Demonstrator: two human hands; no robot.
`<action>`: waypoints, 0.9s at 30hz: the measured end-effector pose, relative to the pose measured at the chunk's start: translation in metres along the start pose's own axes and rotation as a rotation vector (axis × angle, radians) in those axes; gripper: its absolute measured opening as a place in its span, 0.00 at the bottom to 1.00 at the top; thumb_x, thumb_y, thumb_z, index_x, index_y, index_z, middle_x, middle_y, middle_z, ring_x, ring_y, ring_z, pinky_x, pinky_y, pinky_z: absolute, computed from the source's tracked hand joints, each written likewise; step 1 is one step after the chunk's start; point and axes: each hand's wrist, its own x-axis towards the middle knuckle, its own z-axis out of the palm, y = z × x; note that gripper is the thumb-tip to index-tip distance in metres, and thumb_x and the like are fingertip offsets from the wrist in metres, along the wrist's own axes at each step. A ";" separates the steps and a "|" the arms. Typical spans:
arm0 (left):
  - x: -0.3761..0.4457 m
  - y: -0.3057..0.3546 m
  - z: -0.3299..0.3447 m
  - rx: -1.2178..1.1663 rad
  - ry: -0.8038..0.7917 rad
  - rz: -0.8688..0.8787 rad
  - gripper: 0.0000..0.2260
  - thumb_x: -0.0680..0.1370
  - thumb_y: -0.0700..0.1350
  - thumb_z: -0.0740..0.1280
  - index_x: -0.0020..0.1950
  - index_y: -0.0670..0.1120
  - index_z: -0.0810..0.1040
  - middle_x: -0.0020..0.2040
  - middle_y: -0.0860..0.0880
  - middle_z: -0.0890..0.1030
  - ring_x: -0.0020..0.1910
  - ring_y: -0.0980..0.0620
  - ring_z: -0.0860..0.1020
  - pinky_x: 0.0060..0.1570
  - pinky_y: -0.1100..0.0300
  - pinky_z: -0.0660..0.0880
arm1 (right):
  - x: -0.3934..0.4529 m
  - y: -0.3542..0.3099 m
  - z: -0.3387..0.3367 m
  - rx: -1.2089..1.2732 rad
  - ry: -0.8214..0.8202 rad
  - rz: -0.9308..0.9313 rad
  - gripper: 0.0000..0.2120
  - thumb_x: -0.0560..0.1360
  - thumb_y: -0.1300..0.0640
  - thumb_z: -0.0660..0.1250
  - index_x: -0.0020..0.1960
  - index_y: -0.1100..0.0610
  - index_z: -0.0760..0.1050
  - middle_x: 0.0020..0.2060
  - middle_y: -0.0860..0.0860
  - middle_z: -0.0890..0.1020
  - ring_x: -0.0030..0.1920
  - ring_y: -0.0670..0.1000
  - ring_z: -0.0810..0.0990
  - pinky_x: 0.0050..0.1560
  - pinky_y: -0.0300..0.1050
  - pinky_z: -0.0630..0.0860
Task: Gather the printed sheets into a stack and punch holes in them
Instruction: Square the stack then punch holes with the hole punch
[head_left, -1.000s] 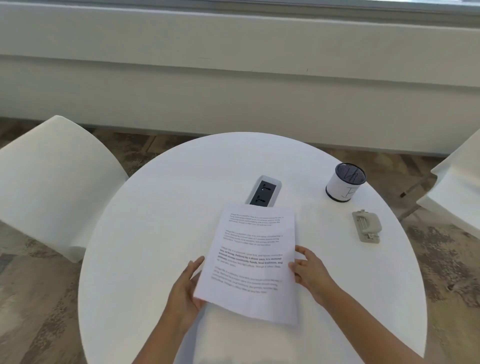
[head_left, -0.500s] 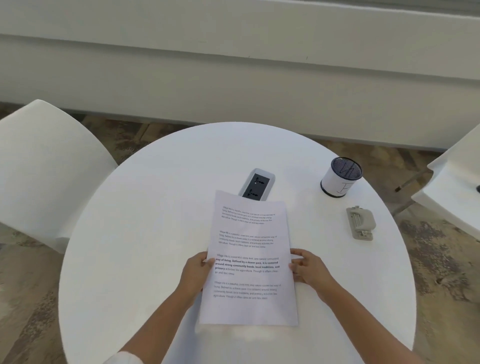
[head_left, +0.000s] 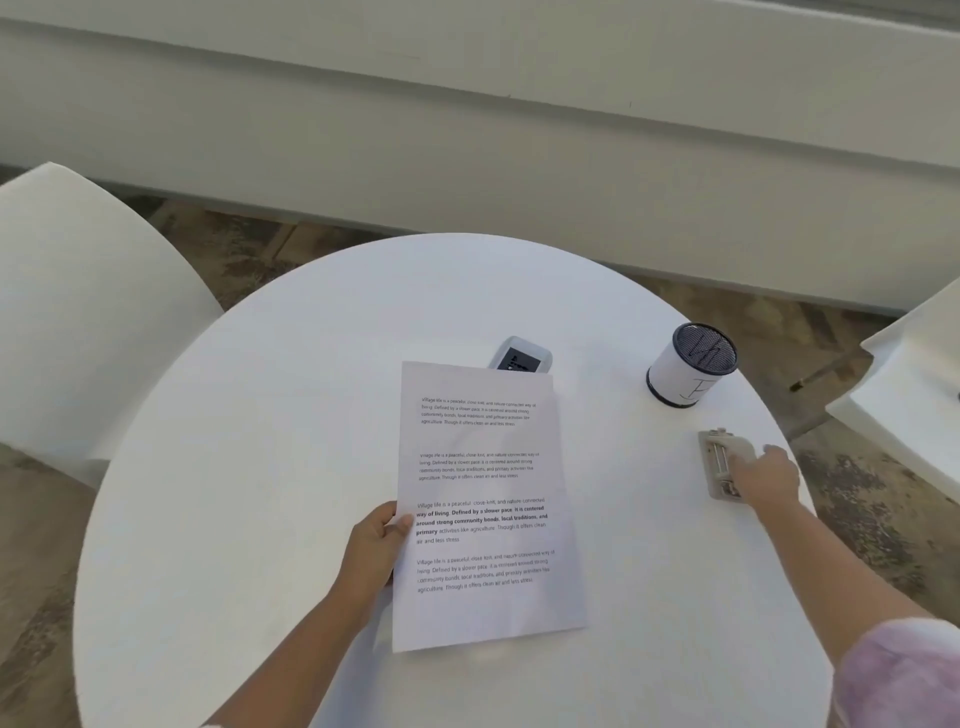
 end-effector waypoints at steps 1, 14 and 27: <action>0.001 0.000 0.001 -0.006 0.004 -0.002 0.08 0.80 0.40 0.60 0.51 0.48 0.78 0.38 0.50 0.86 0.38 0.49 0.82 0.41 0.53 0.78 | 0.003 0.003 0.001 -0.012 -0.025 0.008 0.21 0.75 0.60 0.64 0.63 0.71 0.68 0.54 0.68 0.75 0.54 0.65 0.75 0.51 0.53 0.71; -0.002 0.001 0.010 -0.041 -0.066 -0.006 0.08 0.79 0.40 0.60 0.53 0.46 0.78 0.44 0.46 0.85 0.38 0.50 0.82 0.38 0.55 0.78 | -0.035 0.009 0.020 0.118 -0.091 -0.050 0.15 0.71 0.58 0.69 0.52 0.66 0.74 0.42 0.58 0.78 0.43 0.56 0.74 0.36 0.43 0.66; -0.024 -0.009 0.014 -0.044 -0.113 -0.054 0.08 0.79 0.37 0.59 0.52 0.41 0.77 0.39 0.49 0.85 0.33 0.54 0.83 0.28 0.62 0.77 | -0.134 0.003 0.047 0.209 -0.283 -0.118 0.09 0.70 0.58 0.68 0.47 0.59 0.72 0.38 0.52 0.76 0.39 0.52 0.74 0.32 0.38 0.66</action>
